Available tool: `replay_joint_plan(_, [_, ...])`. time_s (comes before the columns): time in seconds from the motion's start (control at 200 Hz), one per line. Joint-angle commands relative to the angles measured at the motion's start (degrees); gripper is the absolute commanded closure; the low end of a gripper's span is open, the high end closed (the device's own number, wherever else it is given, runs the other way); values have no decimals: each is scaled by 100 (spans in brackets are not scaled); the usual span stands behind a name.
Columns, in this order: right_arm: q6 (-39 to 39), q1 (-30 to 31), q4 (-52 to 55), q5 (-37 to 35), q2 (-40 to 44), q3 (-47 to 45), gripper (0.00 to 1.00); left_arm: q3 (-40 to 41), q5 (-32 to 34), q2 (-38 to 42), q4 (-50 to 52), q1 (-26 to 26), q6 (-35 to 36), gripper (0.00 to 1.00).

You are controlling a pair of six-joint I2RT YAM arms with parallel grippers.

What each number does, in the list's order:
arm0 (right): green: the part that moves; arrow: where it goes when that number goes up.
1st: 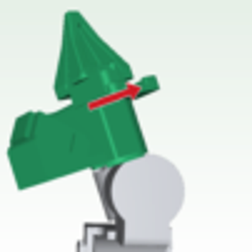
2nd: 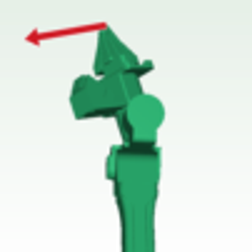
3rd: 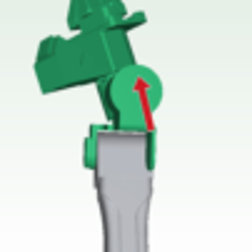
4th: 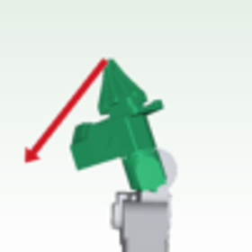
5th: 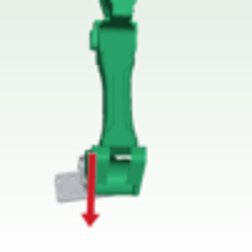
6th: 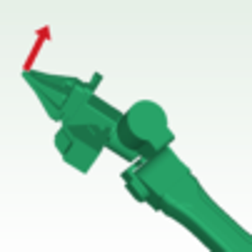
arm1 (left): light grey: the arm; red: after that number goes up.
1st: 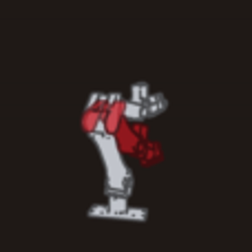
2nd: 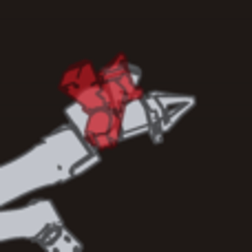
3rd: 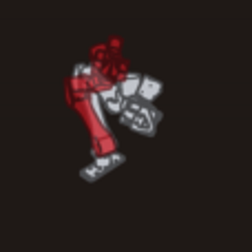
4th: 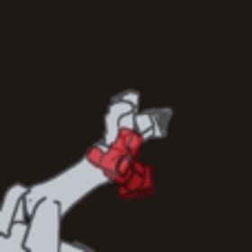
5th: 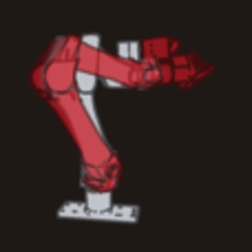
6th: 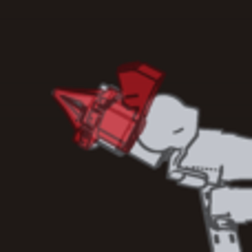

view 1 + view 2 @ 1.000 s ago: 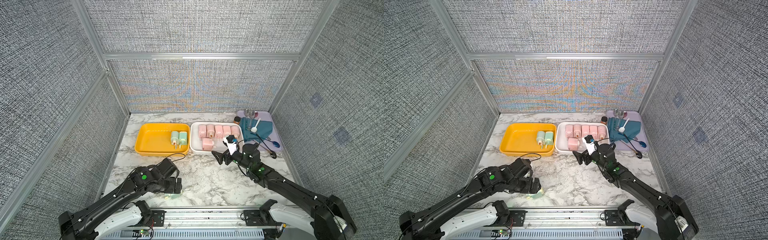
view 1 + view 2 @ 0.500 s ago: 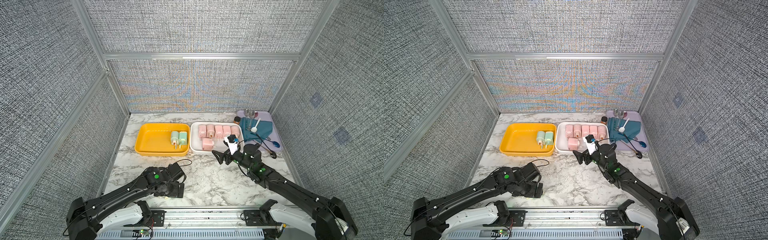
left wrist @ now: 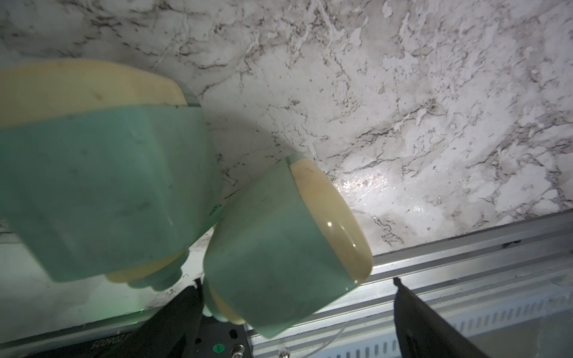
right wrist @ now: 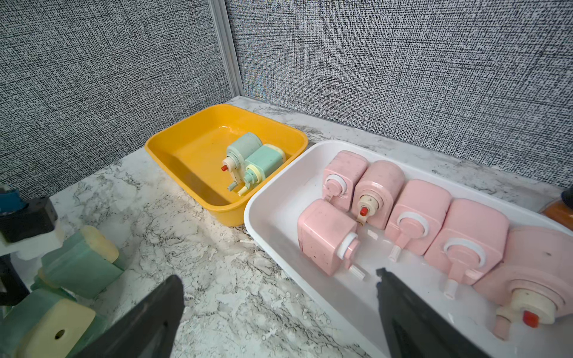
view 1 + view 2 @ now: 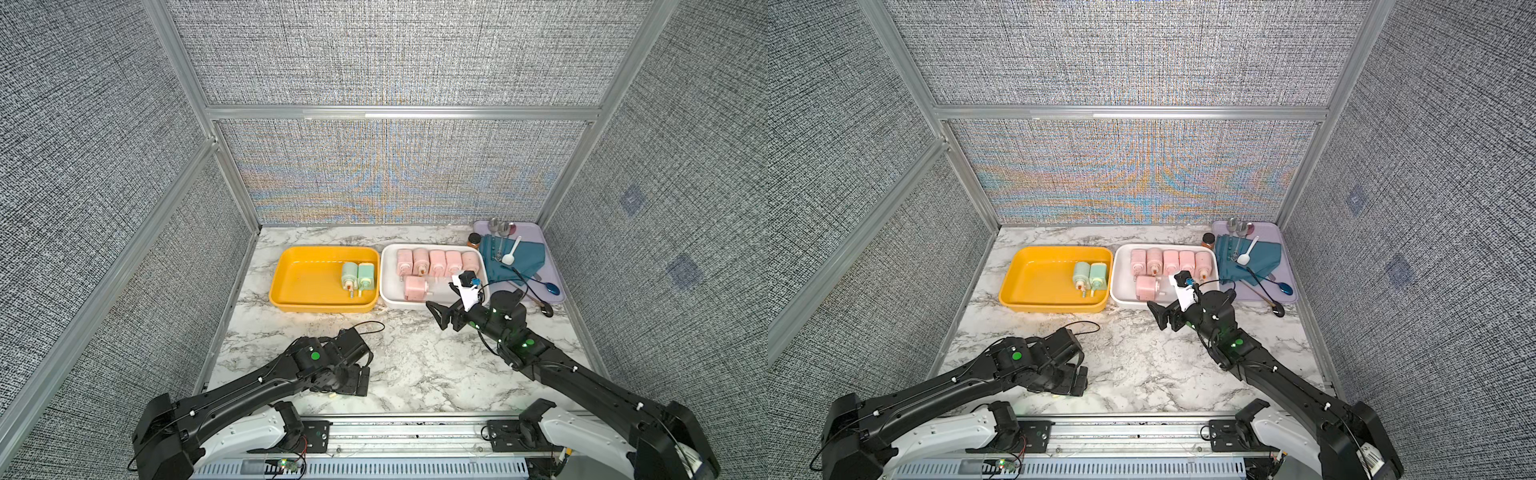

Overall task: Place the pencil sharpeners by color into the storage box
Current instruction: Pick up the pencil sharpener from the center of the board.

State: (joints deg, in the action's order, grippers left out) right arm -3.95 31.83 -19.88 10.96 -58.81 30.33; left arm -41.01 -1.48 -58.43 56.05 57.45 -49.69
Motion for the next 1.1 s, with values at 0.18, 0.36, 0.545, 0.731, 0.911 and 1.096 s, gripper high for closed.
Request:
replay_joint_plan(0.18, [16, 0, -42, -55, 49, 1, 1, 41, -72, 49, -138, 226, -285, 1])
replay_joint_plan(0.36, [50, 6, -17, -37, 35, 8, 1, -19, -43, 10, -217, 495, -554, 1])
replay_joint_plan(0.545, [50, -1, -61, -13, 30, -9, 1, -143, -134, -263, -418, 775, -633, 1])
replay_joint_plan(0.731, [121, 6, 1, -13, 36, 8, 1, -215, 8, -339, -293, 819, -691, 1])
replay_joint_plan(0.911, [113, 4, -76, -42, 80, -62, 1, -580, 581, -339, -18, 925, -124, 1])
replay_joint_plan(1.096, [74, 5, -77, -123, 205, -118, 1, -623, 869, -823, 504, 938, 292, 1])
